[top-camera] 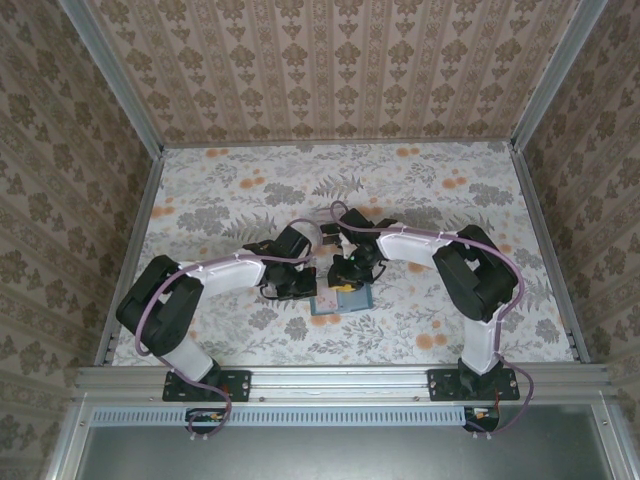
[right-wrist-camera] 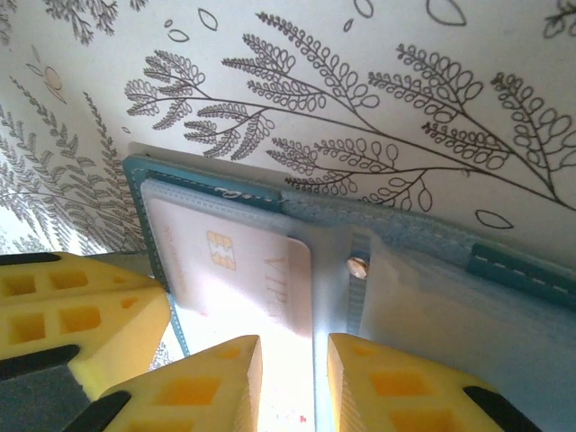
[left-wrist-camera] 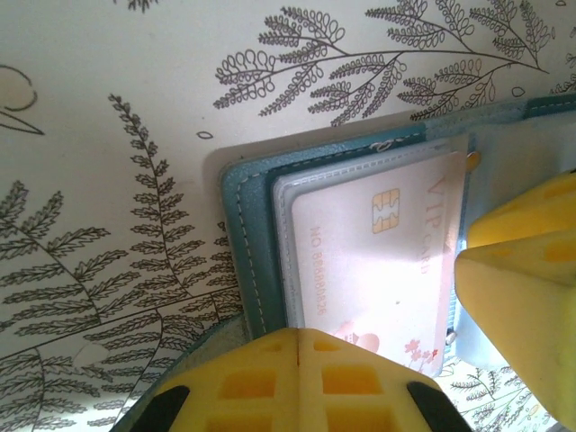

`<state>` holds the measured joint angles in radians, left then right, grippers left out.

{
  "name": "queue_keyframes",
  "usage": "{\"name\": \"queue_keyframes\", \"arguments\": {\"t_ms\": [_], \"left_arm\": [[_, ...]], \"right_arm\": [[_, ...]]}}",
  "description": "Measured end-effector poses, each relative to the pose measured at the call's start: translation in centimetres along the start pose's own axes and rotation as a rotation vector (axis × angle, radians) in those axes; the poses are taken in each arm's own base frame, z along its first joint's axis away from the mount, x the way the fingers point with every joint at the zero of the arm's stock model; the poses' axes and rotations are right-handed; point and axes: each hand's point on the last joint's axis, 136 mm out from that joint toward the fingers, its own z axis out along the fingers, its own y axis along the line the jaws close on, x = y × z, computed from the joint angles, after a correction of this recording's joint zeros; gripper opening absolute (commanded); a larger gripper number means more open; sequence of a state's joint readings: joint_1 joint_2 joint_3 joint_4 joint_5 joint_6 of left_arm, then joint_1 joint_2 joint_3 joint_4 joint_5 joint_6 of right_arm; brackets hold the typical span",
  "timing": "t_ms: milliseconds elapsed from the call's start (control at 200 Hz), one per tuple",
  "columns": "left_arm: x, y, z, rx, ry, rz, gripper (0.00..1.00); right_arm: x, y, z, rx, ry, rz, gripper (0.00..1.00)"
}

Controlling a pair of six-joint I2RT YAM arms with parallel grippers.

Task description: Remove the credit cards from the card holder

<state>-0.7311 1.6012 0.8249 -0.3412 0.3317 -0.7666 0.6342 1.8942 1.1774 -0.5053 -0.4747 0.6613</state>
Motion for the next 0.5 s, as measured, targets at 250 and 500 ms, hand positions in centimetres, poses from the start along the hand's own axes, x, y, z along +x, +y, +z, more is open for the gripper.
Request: {"name": "queue_keyframes", "arguments": {"t_ms": [250,500], "left_arm": [[0.0,0.0,0.0,0.000,0.000,0.000,0.01],[0.0,0.0,0.0,-0.001,0.000,-0.001,0.01]], "right_arm": [[0.2,1.1,-0.1,-0.046,0.012,0.010,0.28],[0.1,1.5,0.0,-0.065,0.012,0.009,0.28]]}}
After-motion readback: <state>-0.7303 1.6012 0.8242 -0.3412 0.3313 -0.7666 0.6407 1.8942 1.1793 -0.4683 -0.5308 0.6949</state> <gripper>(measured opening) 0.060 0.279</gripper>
